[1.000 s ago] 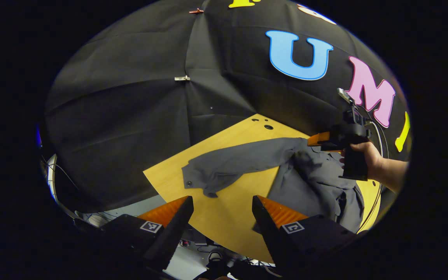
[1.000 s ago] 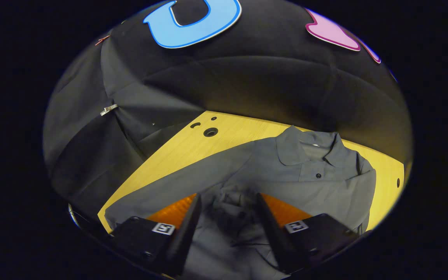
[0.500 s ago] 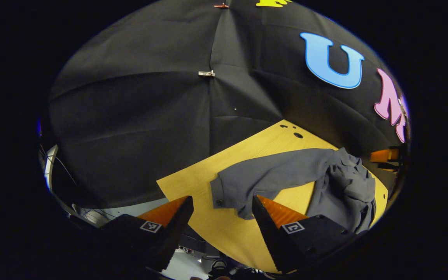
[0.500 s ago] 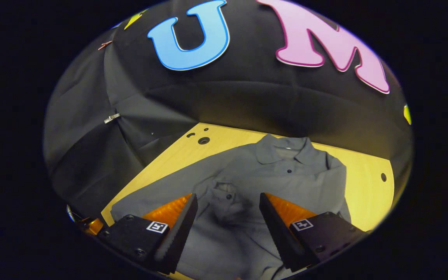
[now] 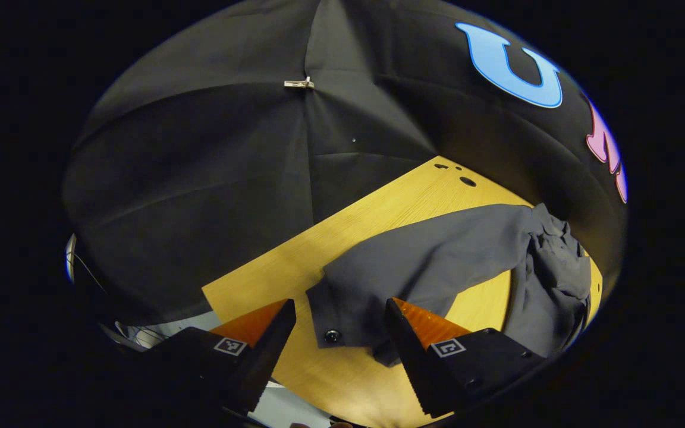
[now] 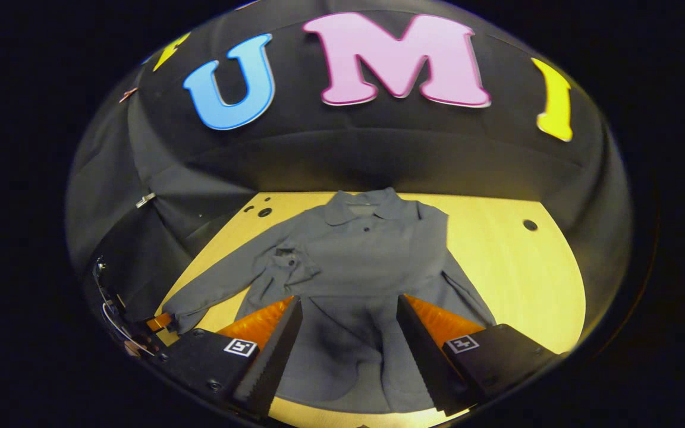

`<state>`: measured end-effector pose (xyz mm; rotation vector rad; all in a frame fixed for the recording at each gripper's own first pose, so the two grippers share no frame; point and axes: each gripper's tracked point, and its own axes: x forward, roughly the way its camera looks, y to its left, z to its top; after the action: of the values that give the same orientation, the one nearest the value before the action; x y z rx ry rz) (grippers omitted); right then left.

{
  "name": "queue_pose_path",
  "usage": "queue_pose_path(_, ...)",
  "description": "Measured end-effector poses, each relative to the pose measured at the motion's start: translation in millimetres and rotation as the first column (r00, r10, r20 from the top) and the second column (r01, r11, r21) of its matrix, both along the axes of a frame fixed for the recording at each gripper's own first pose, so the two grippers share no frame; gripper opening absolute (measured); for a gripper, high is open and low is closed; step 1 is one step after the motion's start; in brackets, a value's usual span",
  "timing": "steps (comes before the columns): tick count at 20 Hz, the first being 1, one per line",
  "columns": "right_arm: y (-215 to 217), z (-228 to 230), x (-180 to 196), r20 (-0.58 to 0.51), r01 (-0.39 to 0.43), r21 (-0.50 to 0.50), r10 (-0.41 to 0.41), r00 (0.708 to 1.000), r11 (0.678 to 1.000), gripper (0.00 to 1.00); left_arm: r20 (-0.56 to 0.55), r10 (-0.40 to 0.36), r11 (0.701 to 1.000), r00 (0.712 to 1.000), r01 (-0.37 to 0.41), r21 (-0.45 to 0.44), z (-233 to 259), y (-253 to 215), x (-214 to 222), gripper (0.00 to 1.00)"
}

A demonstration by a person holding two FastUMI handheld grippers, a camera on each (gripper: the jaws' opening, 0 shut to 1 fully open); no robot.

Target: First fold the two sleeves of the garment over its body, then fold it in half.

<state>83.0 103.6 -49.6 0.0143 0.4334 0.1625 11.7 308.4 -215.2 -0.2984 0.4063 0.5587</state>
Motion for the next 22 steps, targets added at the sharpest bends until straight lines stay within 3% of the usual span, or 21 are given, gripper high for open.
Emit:
queue_pose_path(4,-44.3,-18.0,-33.2,-0.036,0.098,0.014,-0.097,0.995,0.995,0.99,-0.044,-0.024,0.999,0.999,0.025,0.025,-6.0,2.3,27.1,0.96)
queue_pose_path(5,-53.1,-21.2,-39.2,-0.046,0.122,0.026,-0.120,0.992,0.992,0.99,-0.065,-0.018,1.000,0.998,0.019,0.015,-11.9,2.6,30.8,0.92)
queue_pose_path(7,-64.5,-26.8,-47.4,-0.071,0.160,0.060,-0.156,0.985,0.985,0.99,-0.102,0.008,1.000,0.995,-0.009,-0.011,-21.8,5.7,33.3,0.96)
queue_pose_path(8,-69.5,-31.6,-48.0,-0.083,0.174,0.069,-0.168,0.982,0.982,0.99,-0.111,0.023,1.000,0.994,-0.023,-0.002,-22.5,8.0,35.8,0.92)
queue_pose_path(11,-87.2,-37.7,-51.3,-0.108,0.193,0.065,-0.185,0.977,0.979,0.99,-0.127,0.002,1.000,0.992,0.000,0.015,-23.6,-1.2,41.3,0.96)
queue_pose_path(14,-96.7,-38.4,-45.8,-0.117,0.200,0.072,-0.191,0.975,0.977,0.99,-0.139,-0.009,1.000,0.990,0.010,0.008,-23.3,-7.4,45.8,0.77)
queue_pose_path(15,-96.8,-39.3,-40.8,-0.122,0.198,0.082,-0.188,0.975,0.977,0.99,-0.133,-0.006,1.000,0.991,0.007,0.007,-22.0,-9.6,48.7,0.77)
queue_pose_path(16,-96.9,-39.8,-37.7,-0.126,0.193,0.088,-0.182,0.975,0.977,0.99,-0.135,-0.004,1.000,0.991,0.005,0.009,-22.3,-12.2,51.0,0.63)
queue_pose_path(19,-98.7,-43.5,-33.5,-0.133,0.170,0.097,-0.156,0.979,0.981,0.99,-0.137,-0.030,0.999,0.990,0.032,0.015,-20.3,-23.9,59.6,0.36)
queue_pose_path(20,-100.0,-44.1,-32.3,-0.132,0.164,0.096,-0.151,0.980,0.982,0.99,-0.146,-0.037,0.999,0.989,0.041,0.023,-18.4,-24.4,61.1,0.21)
queue_pose_path(22,-105.8,-48.7,-34.1,-0.129,0.162,0.091,-0.150,0.980,0.983,0.99,-0.174,-0.037,0.999,0.984,0.042,0.025,-19.0,-23.7,63.0,0.07)
